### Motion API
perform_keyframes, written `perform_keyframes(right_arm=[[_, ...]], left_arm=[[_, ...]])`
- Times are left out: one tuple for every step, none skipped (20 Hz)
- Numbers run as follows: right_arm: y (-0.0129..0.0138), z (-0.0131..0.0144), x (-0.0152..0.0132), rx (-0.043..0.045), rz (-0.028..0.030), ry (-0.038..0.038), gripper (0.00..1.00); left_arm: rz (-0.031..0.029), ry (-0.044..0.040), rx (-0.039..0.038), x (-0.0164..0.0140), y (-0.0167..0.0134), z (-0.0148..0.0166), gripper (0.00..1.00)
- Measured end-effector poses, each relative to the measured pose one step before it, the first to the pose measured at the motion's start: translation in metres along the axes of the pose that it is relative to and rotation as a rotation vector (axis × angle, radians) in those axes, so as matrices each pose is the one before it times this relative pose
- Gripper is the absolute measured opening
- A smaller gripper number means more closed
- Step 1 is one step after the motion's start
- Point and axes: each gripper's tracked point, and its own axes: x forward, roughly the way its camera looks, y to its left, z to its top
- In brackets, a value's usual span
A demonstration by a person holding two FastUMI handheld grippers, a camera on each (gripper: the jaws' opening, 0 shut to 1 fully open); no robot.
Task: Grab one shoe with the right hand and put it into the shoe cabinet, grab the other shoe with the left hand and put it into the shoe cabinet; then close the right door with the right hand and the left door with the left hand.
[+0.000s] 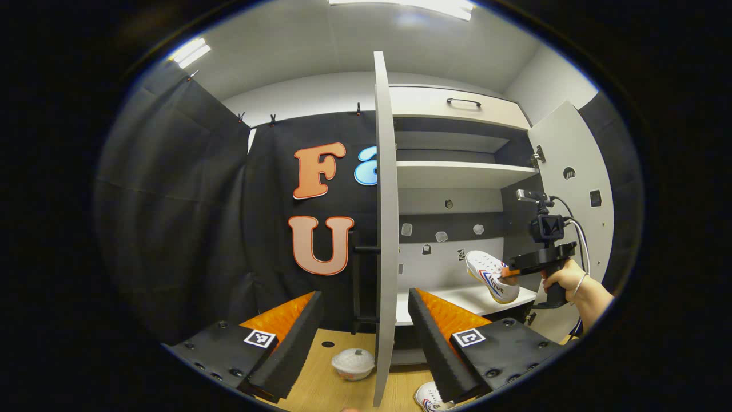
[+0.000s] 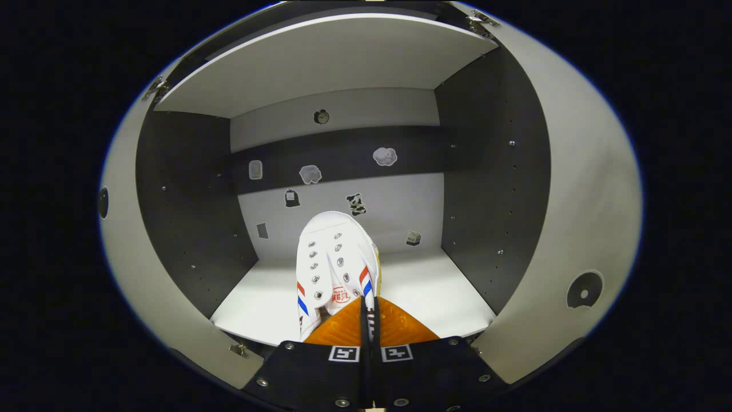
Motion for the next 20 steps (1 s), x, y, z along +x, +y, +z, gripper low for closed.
perform_keyframes(right_arm=[[0.00234, -0.00289, 0.0175, 0.00261, -0.00753, 0.01683, 0.0], [-0.00151, -0.00318, 0.01203, 0.00031, -0.00902, 0.01955, 0.0], [-0.00158, -0.0023, 0.01932, 0.00117, -0.01042, 0.01908, 0.0], [-0.00205, -0.00393, 0.01375, 0.01182, -0.0109, 0.0263, 0.0], [-0.00095, -0.00116, 0.01271, 0.01826, -0.00225, 0.01656, 0.0], [-0.00209, -0.00037, 0.00849, 0.01059, -0.00124, 0.01021, 0.0], [-0.00249, 0.0001, 0.01042, 0.00691, -0.00271, 0.009, 0.0], [-0.00313, -0.00206, 0.00707, 0.00381, -0.00768, 0.01418, 0.0], [-0.00198, -0.00211, 0.01083, -0.0042, -0.00883, 0.01362, 0.0], [-0.00254, -0.00249, 0.00679, -0.004, -0.00858, 0.01262, 0.0], [-0.00098, -0.00225, 0.00547, -0.00187, 0.00104, 0.00978, 0.0], [0.00253, -0.00131, -0.0001, 0.00952, 0.0165, 0.00825, 0.01], [0.00238, 0.00525, -0.00378, 0.00933, 0.01338, -0.01638, 0.11], [-0.00248, 0.00967, -0.00737, -0.0062, -0.00541, -0.04071, 0.16], [0.00099, 0.00852, -0.00976, -0.00932, 0.00555, -0.03513, 0.2], [0.00187, 0.00375, -0.01142, -0.01179, 0.01056, -0.02089, 0.21], [0.00217, 0.00223, -0.01324, -0.01938, 0.01594, -0.01632, 0.23], [0.00173, 0.0002, -0.01286, -0.02207, 0.00837, -0.01698, 0.25], [0.00194, 0.00155, -0.01432, -0.02566, 0.01018, -0.02115, 0.29], [0.00187, 0.00076, -0.01466, -0.02542, 0.00757, -0.0254, 0.4]], left_arm=[[0.00401, 0.00271, 0.00299, 0.00033, 0.00185, -0.00218, 0.96], [0.00621, 0.00096, 0.00187, 0.00071, 0.00204, -0.0006, 0.96], [0.00579, 0.00002, -0.00158, 0.00111, 0.00201, 0.00009, 0.96], [0.00457, 0.00141, -0.00194, 0.00187, 0.00167, -0.00044, 0.99], [-0.00024, 0.004, -0.00217, 0.00118, 0.00035, -0.00091, 0.96], [-0.00084, 0.00451, -0.00211, 0.00208, 0.00012, -0.00221, 0.96], [0.0015, 0.00728, 0.0012, 0.00106, -0.00006, -0.00264, 0.97], [0.0026, 0.00582, 0.0038, 0.00041, -0.0007, -0.00294, 0.97], [0.00207, 0.00347, 0.00323, 0.00048, -0.00087, -0.00048, 0.97], [0.00026, 0.00091, 0.00052, -0.00083, -0.00132, 0.00022, 0.94], [-0.00048, 0.00021, -0.00253, 0.0007, -0.00133, 0.00091, 0.97], [-0.00188, 0.00041, -0.00375, 0.00055, -0.00236, -0.00192, 0.95], [-0.00087, 0.00076, -0.00193, 0.00022, -0.00215, 0.0008, 0.95], [0.00017, -0.00033, -0.00009, 0.00078, -0.00059, 0.00094, 0.95], [-0.00072, -0.00209, 0.00088, -0.00169, -0.00146, 0.00085, 0.97], [-0.00151, -0.00157, -0.00042, -0.0011, -0.00312, -0.00023, 0.99], [-0.0051, 0.00044, -0.00334, -0.00032, -0.0041, -0.00106, 0.99], [-0.00803, 0.00177, -0.00458, 0.00128, -0.00538, -0.00247, 0.97], [-0.00864, 0.00596, -0.00509, 0.00055, -0.00571, -0.00174, 0.95], [-0.01013, 0.00722, -0.0053, 0.00029, -0.00577, -0.00351, 0.95]])
